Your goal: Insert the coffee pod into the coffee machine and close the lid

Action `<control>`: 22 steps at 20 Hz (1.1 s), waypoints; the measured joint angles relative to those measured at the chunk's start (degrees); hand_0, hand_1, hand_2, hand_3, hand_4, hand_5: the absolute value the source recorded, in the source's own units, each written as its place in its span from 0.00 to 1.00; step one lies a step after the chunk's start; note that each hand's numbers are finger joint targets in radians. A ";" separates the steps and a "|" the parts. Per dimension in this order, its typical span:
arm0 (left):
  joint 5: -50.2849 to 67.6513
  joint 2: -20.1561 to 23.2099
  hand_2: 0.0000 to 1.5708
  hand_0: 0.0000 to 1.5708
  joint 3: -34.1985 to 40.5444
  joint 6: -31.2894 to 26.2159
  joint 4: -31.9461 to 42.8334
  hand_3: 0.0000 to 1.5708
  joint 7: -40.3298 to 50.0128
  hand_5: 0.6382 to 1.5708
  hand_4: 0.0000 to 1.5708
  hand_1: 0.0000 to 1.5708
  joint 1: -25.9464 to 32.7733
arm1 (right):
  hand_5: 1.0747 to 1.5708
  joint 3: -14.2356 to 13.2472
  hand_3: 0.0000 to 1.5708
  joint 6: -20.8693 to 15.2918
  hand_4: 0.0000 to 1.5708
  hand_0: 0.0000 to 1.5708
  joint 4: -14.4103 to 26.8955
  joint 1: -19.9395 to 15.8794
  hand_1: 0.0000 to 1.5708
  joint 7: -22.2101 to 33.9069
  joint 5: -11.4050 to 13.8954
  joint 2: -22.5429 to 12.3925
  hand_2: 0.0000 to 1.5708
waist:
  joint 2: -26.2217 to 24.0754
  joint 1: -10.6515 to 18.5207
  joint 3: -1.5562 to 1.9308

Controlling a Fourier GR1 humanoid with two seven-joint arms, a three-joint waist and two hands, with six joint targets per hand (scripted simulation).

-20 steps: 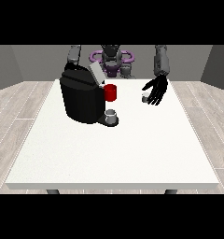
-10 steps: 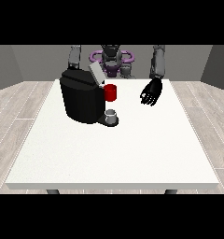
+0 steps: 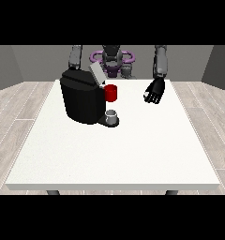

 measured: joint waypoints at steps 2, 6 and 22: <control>-0.81 -0.52 0.76 0.72 0.52 0.29 1.45 0.69 -0.42 1.00 0.25 0.72 -1.11 | 1.00 -0.18 0.00 0.31 0.00 0.00 0.81 -0.29 0.00 -0.82 -0.06 -0.13 0.00 | 0.21 -0.33 0.05; -1.59 -1.43 0.87 0.87 1.70 1.07 2.89 0.83 -2.22 1.00 0.31 0.87 -2.19 | 1.00 -1.34 0.00 0.72 0.00 0.00 2.50 -0.39 0.00 -1.32 -0.73 -0.63 0.00 | -0.39 -0.16 0.07; 4.25 -5.72 0.87 0.85 4.67 -17.45 -4.23 0.86 1.47 1.00 0.36 0.85 -12.11 | 1.00 -2.61 0.00 -2.79 0.00 0.00 11.67 0.82 0.00 -1.84 2.97 -1.83 0.00 | -8.44 2.75 -0.02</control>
